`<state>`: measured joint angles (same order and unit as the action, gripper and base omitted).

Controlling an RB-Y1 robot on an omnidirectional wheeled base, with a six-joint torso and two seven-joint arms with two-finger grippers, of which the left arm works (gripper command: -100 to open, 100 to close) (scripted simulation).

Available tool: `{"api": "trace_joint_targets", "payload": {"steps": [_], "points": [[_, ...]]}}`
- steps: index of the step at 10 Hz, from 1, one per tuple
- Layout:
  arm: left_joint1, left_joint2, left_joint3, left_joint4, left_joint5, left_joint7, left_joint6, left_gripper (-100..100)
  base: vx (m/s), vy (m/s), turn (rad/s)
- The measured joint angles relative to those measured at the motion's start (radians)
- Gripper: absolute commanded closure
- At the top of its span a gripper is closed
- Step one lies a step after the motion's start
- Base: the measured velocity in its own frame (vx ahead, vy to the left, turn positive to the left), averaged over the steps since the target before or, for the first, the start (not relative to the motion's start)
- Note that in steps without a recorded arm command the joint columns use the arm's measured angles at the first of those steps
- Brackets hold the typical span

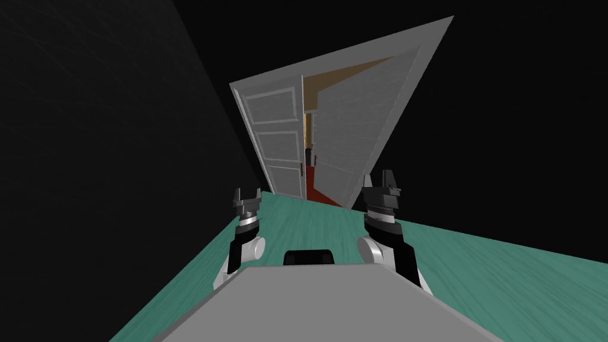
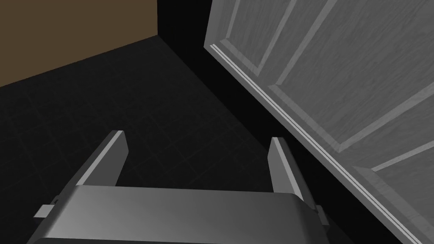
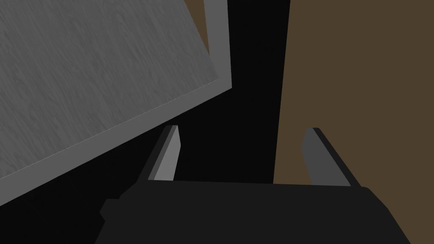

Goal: Push the door open

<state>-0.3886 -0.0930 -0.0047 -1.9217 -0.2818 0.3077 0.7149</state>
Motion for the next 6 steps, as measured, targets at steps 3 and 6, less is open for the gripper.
{"api": "trace_joint_targets", "payload": {"steps": [3, 6], "points": [[0.021, -0.002, -0.010, 0.074, -0.034, 0.046, 0.019, -100, 0.122, 0.045, -0.216], [0.037, -0.003, -0.021, 0.140, -0.069, 0.093, 0.035, -100, 0.095, 0.037, -0.153]]}}
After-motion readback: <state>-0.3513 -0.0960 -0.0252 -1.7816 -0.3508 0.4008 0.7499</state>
